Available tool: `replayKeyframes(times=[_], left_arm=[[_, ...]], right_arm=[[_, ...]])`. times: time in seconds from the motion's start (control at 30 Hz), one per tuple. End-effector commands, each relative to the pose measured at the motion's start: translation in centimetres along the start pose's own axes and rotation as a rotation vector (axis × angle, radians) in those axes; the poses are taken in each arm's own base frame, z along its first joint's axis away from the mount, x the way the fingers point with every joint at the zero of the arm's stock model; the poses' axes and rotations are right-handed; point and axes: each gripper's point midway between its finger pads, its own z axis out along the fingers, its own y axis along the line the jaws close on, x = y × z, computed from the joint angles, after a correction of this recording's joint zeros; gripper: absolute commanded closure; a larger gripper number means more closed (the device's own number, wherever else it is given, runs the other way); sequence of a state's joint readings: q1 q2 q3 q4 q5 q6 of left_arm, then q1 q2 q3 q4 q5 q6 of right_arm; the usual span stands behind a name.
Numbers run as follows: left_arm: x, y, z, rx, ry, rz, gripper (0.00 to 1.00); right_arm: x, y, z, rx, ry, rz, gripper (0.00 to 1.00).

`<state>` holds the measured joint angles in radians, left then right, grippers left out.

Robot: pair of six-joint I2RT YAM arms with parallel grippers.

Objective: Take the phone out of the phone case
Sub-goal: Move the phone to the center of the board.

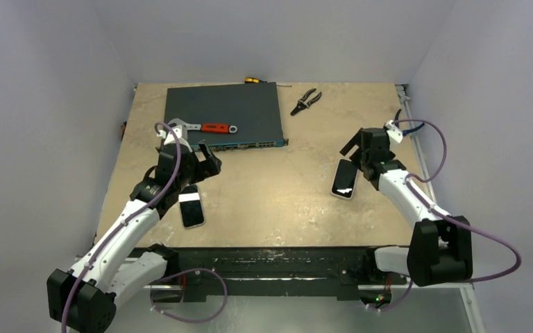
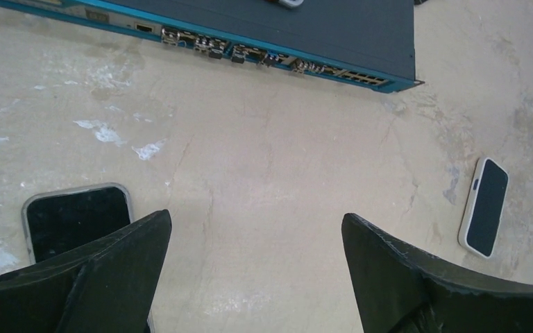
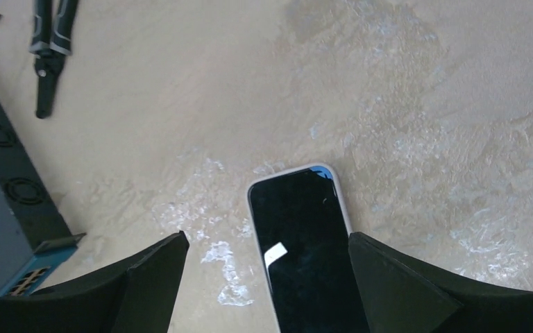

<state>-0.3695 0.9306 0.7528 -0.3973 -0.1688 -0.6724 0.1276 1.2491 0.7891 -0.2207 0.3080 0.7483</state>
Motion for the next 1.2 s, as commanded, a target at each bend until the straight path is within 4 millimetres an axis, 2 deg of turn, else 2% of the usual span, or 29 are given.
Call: replayKeyframes(times=[0.0, 0.13, 0.2, 0.3, 0.47, 0.67, 0.93, 1.17], left_arm=[[1.2, -1.8, 0.1, 0.122, 0.021, -0.070, 0.08], [2.9, -2.1, 0.5, 0.162, 0.060, -0.097, 0.11], [3.4, -2.2, 0.4, 0.178, 0.082, -0.093, 0.12], [3.3, -2.0, 0.2, 0.169, 0.084, -0.076, 0.12], [3.3, -2.0, 0.1, 0.169, 0.081, -0.080, 0.12], [4.1, -2.0, 0.4, 0.179, 0.103, -0.094, 0.13], [4.7, -1.8, 0.6, 0.175, 0.119, -0.092, 0.14], [5.5, -1.6, 0.9, 0.172, 0.146, -0.087, 0.16]], right_arm=[[0.3, -1.6, 1.0, 0.062, -0.023, -0.001, 0.10], [2.8, -2.7, 2.3, 0.088, 0.044, -0.022, 0.09], [3.3, -3.0, 3.0, 0.102, 0.059, -0.033, 0.07], [3.9, -2.8, 3.8, 0.097, 0.094, -0.052, 0.01], [5.2, -3.2, 4.6, 0.108, 0.138, -0.073, 0.01], [6.4, -2.0, 5.3, 0.024, 0.180, -0.115, 0.03], [9.1, 1.4, 5.3, -0.102, 0.258, -0.224, 0.10], [13.7, 6.3, 3.0, -0.211, 0.307, -0.432, 0.14]])
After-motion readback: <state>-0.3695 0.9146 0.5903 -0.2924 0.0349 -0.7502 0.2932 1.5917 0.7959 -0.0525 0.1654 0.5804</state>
